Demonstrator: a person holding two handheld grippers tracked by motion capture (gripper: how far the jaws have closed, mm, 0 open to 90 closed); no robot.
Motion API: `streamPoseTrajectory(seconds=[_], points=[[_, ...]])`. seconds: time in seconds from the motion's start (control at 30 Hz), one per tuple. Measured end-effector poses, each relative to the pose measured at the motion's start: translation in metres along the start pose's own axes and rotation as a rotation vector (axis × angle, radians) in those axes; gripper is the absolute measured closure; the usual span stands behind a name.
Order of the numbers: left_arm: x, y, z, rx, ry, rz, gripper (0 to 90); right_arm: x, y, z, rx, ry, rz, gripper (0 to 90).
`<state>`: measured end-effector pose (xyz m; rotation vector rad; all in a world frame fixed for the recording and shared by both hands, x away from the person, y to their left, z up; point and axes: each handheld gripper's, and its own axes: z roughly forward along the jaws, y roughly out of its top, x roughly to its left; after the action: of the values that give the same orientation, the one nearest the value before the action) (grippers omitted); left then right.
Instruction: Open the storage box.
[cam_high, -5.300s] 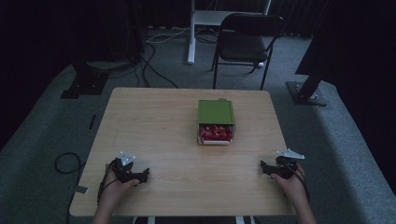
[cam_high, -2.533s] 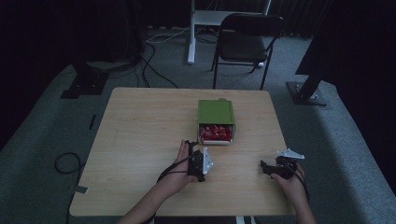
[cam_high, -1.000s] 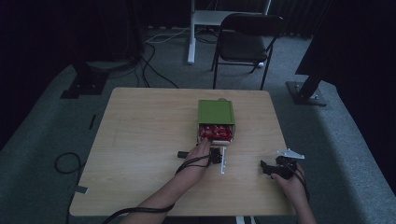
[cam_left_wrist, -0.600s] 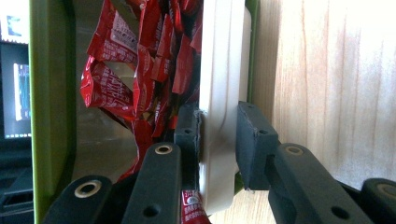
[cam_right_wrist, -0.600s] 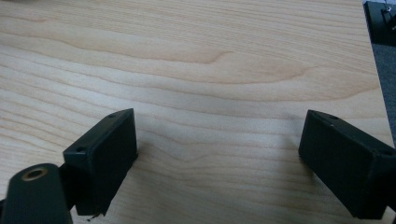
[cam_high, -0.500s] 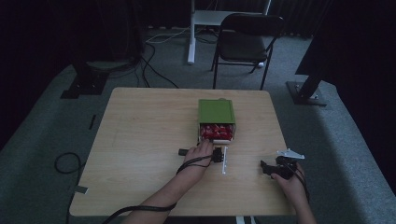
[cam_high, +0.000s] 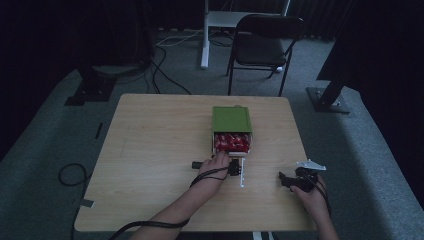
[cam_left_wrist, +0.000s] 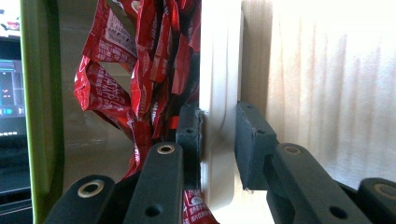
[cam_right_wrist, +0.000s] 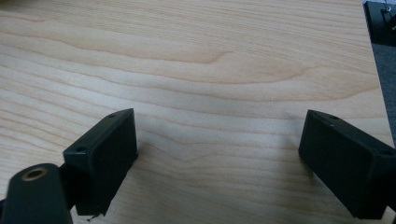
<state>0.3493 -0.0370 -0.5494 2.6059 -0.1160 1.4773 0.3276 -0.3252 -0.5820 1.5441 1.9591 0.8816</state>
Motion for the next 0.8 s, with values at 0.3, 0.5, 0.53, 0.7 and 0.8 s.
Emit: streamPoseTrajectory(seconds=[0.3,0.5,0.53,0.7,0.8], points=[[-0.007,0.002,-0.013,-0.005,-0.013,-0.001,74.6,0.000,0.000,0.000,0.000,0.000,0.000,10.9],[-0.014,0.002,-0.023,-0.017,-0.012,0.007,74.6,0.000,0.000,0.000,0.000,0.000,0.000,10.9],[-0.015,0.002,-0.024,-0.022,-0.013,0.001,74.7,0.000,0.000,0.000,0.000,0.000,0.000,10.9],[-0.020,0.003,-0.031,-0.021,-0.019,0.009,74.7,0.000,0.000,0.000,0.000,0.000,0.000,10.9],[-0.024,0.005,-0.036,-0.022,-0.029,0.006,74.8,0.000,0.000,0.000,0.000,0.000,0.000,10.9]])
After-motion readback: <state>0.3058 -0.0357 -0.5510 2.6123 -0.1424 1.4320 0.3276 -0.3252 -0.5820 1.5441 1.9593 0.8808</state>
